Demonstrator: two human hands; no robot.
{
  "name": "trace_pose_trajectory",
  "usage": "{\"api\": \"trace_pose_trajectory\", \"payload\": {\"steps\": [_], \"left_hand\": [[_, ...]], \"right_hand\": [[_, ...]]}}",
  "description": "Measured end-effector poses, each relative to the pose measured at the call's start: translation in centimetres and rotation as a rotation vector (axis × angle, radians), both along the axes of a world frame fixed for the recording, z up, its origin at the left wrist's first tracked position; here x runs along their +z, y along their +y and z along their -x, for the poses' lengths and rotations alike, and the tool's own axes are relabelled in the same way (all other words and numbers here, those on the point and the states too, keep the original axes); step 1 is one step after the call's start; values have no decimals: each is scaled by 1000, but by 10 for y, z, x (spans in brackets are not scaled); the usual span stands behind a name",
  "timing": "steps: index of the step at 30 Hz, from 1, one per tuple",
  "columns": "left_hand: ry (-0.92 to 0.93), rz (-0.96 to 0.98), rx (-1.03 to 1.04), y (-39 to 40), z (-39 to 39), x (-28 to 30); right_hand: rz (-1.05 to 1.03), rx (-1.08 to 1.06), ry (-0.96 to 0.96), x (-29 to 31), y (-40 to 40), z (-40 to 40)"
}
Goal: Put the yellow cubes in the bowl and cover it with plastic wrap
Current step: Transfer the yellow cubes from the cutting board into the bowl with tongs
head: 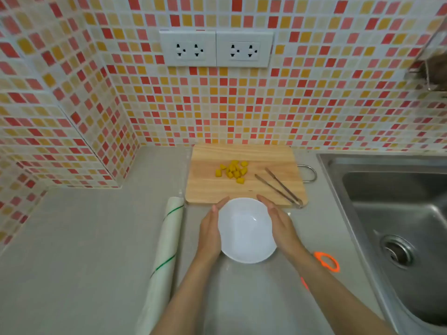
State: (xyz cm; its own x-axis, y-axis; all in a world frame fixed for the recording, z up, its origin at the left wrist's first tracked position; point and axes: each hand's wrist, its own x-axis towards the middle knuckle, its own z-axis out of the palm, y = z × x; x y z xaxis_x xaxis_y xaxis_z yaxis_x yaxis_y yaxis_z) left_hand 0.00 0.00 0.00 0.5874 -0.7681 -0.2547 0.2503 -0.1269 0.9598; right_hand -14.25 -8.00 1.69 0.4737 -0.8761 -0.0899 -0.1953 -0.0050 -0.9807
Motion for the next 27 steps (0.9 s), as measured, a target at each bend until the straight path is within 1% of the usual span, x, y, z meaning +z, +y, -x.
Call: {"api": "trace_pose_trajectory", "payload": {"steps": [2, 3, 4, 5, 6, 7, 8, 9, 11, 14, 16, 17, 20, 24, 27], "left_hand": [[21, 3, 14, -1, -2, 1], [25, 13, 22, 0, -3, -1], [40, 23, 34, 1, -3, -2], [52, 32, 43, 1, -4, -1], [71, 34, 55, 1, -5, -1], [76, 34, 57, 0, -7, -1], [74, 43, 63, 0, -8, -1], [66, 46, 62, -1, -9, -2], [56, 45, 56, -1, -10, -3], [69, 38, 53, -2, -10, -3], [70, 37, 53, -2, -10, -2], [69, 35, 52, -2, -10, -2], [46, 39, 54, -2, -9, -2], [25, 57, 53, -1, -8, 1], [26, 63, 59, -1, -7, 0]], "right_hand": [[155, -39, 43, 7, -15, 2], [296, -65, 111, 8, -26, 5], [425, -83, 213, 9, -39, 9], [519, -111, 378, 9, -52, 12], [570, -134, 559, 9, -64, 12], [576, -147, 731, 7, -73, 12], [561, -138, 853, 2, -79, 11], [531, -117, 915, -2, -82, 9], [512, -116, 880, -8, -85, 6], [516, -139, 736, -8, -88, 0], [503, -78, 601, -4, -89, -7], [502, -27, 565, -3, -90, -12], [539, 58, 605, -2, -99, -30], [501, 99, 627, -2, -111, -47], [503, 167, 689, 0, -121, -55]]}}
